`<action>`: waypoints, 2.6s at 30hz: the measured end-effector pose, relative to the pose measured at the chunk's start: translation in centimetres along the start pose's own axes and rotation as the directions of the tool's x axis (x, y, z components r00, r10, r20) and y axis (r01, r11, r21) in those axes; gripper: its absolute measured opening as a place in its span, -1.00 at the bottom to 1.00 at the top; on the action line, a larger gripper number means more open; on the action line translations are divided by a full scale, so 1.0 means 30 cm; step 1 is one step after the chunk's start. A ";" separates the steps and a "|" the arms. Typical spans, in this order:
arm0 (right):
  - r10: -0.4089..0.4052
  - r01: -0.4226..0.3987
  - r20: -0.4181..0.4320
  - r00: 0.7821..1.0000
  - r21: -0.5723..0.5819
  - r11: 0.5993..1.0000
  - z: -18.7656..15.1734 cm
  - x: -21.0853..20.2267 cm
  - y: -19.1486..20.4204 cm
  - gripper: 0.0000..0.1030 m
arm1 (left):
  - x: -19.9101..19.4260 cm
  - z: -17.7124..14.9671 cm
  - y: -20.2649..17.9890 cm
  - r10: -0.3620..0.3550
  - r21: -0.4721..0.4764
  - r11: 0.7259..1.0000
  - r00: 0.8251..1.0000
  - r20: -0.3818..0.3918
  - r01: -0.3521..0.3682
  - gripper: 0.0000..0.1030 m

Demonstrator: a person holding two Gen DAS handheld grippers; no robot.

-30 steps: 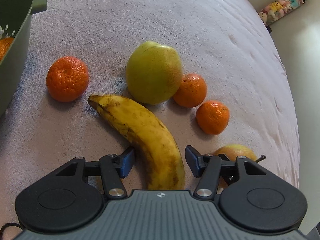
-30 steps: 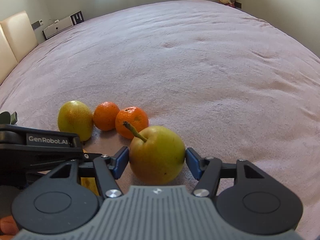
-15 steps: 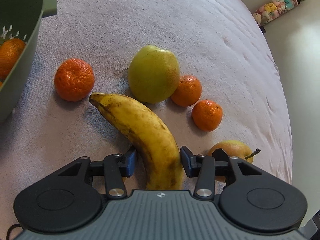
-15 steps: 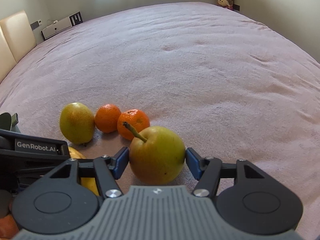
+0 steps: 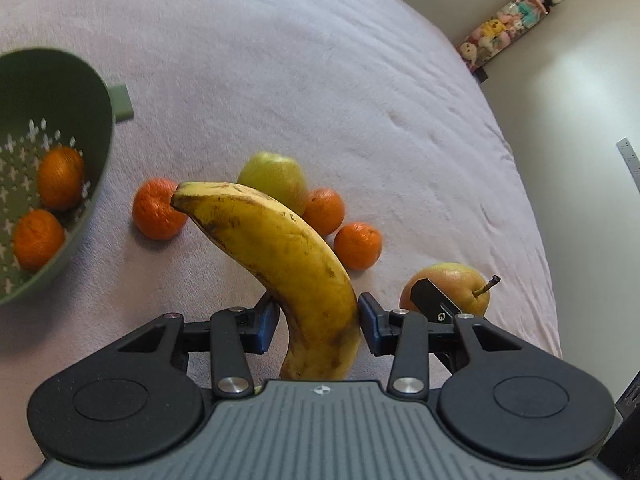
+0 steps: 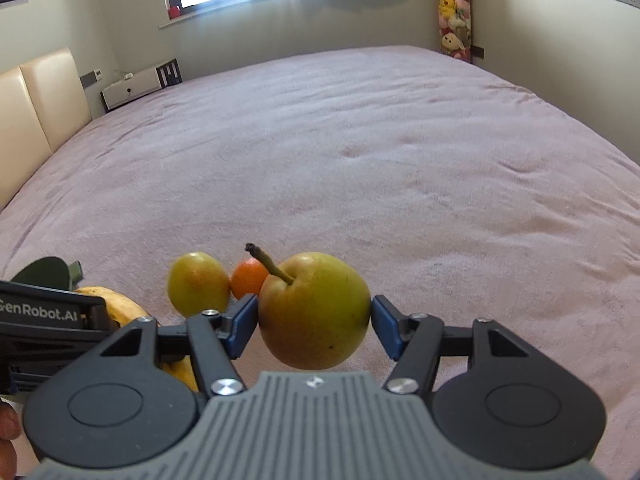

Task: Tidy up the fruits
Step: 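Carry the banana over the colander with the left tool while the right tool carries the pear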

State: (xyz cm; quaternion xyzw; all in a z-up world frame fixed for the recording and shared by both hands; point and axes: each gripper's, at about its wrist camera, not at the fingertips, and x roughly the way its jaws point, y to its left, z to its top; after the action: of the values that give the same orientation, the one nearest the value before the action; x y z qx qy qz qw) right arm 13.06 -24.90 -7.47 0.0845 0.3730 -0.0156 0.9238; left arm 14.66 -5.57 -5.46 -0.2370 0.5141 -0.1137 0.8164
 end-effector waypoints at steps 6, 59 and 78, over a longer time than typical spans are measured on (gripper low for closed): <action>0.032 -0.030 0.075 0.997 -0.026 0.999 0.032 -0.100 0.050 0.16 | -0.127 0.015 -0.003 -0.027 0.016 1.000 0.997 0.076 0.026 -0.07; 0.432 -0.440 -0.162 0.887 -0.578 0.687 -0.015 0.107 0.735 0.16 | -0.190 0.193 0.621 0.137 -0.331 0.939 0.986 0.098 -0.098 -0.10; 0.398 -0.443 -0.221 0.890 -0.623 0.645 -0.015 0.149 0.769 0.16 | -0.210 0.184 0.617 0.178 -0.313 0.938 0.982 0.066 -0.150 -0.15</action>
State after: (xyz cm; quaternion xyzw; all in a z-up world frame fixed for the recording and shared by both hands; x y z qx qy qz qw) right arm 18.11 -1.93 -7.55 -0.1617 0.3533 0.3340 0.8588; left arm 15.71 14.58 -7.86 -0.3221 0.5049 0.0471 0.7994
